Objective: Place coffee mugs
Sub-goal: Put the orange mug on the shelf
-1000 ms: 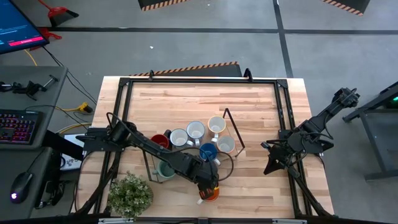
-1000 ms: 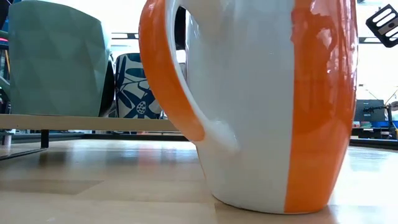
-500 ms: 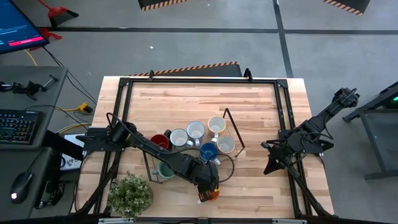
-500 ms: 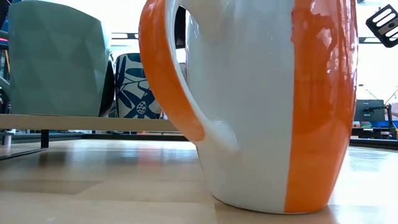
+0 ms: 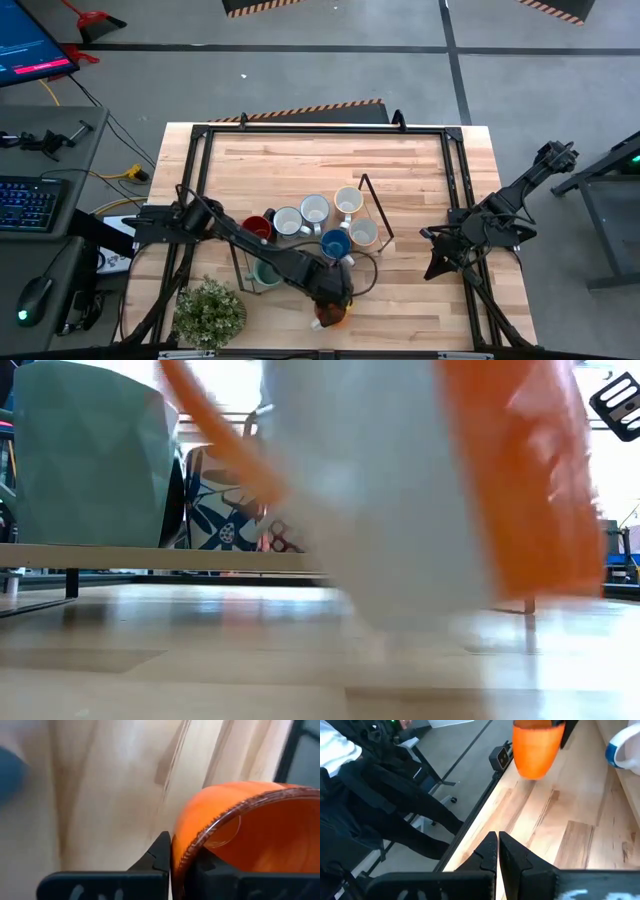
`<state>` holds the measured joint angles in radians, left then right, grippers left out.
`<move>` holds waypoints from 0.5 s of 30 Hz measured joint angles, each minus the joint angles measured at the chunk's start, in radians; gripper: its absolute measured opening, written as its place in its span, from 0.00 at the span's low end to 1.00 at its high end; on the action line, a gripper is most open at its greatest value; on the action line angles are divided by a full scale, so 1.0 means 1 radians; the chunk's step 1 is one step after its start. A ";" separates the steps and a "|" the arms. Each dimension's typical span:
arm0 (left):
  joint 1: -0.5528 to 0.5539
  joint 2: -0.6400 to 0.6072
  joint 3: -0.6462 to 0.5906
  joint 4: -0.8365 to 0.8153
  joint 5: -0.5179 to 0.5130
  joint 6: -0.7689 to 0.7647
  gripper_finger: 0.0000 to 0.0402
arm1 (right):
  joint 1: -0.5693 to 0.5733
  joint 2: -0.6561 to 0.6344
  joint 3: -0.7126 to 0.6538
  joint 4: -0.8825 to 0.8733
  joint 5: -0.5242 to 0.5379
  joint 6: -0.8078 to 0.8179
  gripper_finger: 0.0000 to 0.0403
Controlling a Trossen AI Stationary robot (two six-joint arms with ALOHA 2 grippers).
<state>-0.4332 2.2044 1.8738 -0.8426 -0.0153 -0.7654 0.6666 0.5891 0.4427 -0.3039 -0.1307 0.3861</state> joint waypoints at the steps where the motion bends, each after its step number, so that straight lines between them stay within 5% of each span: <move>1: 0.000 -0.010 0.005 0.001 -0.013 -0.001 0.02 | 0.000 0.000 0.000 -0.002 0.000 0.000 0.00; 15: -0.008 -0.016 0.227 -0.385 -0.015 -0.079 0.01 | 0.000 0.000 0.000 -0.002 0.001 -0.001 0.00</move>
<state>-0.4408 2.1882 2.1012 -1.2276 -0.0306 -0.8448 0.6662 0.5888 0.4427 -0.3061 -0.1299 0.3847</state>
